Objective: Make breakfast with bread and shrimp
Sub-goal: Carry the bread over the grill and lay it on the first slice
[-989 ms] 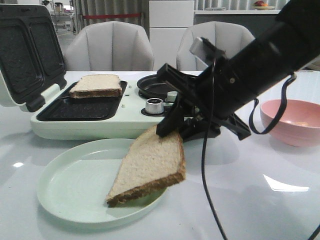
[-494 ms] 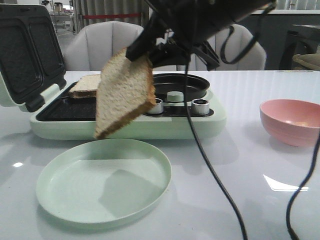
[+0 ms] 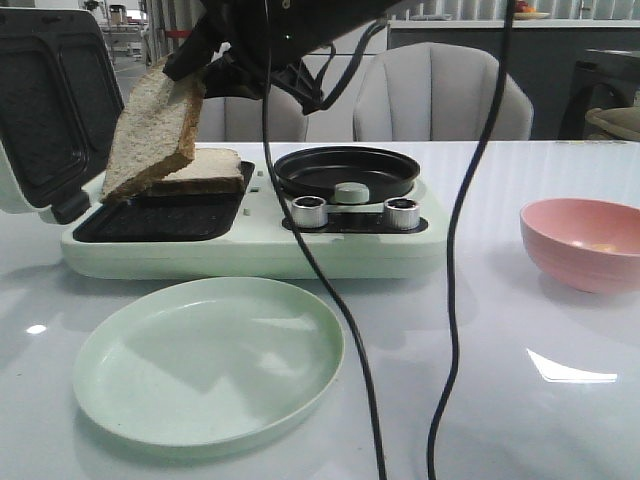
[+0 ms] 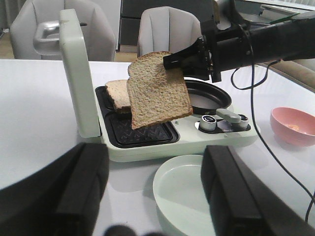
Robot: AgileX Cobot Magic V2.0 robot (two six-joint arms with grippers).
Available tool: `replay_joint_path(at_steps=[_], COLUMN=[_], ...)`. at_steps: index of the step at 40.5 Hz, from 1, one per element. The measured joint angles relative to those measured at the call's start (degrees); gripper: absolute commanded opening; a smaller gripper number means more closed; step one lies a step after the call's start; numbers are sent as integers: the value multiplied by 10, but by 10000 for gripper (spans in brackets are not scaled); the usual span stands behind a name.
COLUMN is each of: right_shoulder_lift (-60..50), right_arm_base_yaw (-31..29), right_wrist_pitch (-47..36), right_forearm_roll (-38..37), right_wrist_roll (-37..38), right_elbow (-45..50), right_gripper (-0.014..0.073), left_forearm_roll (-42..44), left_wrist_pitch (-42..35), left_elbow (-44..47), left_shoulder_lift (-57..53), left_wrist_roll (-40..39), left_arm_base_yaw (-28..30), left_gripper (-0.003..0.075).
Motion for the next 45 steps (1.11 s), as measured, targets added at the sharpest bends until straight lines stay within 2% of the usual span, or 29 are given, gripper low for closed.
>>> replay_joint_path(at_steps=[4, 12, 15, 22, 29, 37, 45], right_shoulder_lift=[26, 53, 53, 53, 53, 48, 47], right_arm_base_yaw=[1, 12, 14, 14, 14, 14, 14], right_wrist_pitch=[-5, -19, -30, -45, -45, -33, 7], right_forearm_roll=[11, 14, 14, 12, -41, -137, -282], right_wrist_roll=[0, 0, 0, -7, -4, 76, 177], right_elbow=[-17, -27, -27, -29, -29, -34, -47], right_gripper=[216, 542, 598, 594, 594, 594, 594], left_forearm_roll=[0, 0, 0, 0, 0, 0, 0], left_wrist_pitch=[0, 0, 0, 0, 0, 0, 0], left_elbow=[0, 0, 0, 0, 0, 1, 1], left_shoulder_lift=[0, 0, 0, 0, 0, 0, 0], left_wrist_roll=[0, 0, 0, 0, 0, 0, 0], left_arm_base_yaw=[0, 0, 0, 0, 0, 0, 0], left_gripper=[456, 456, 456, 456, 456, 456, 456])
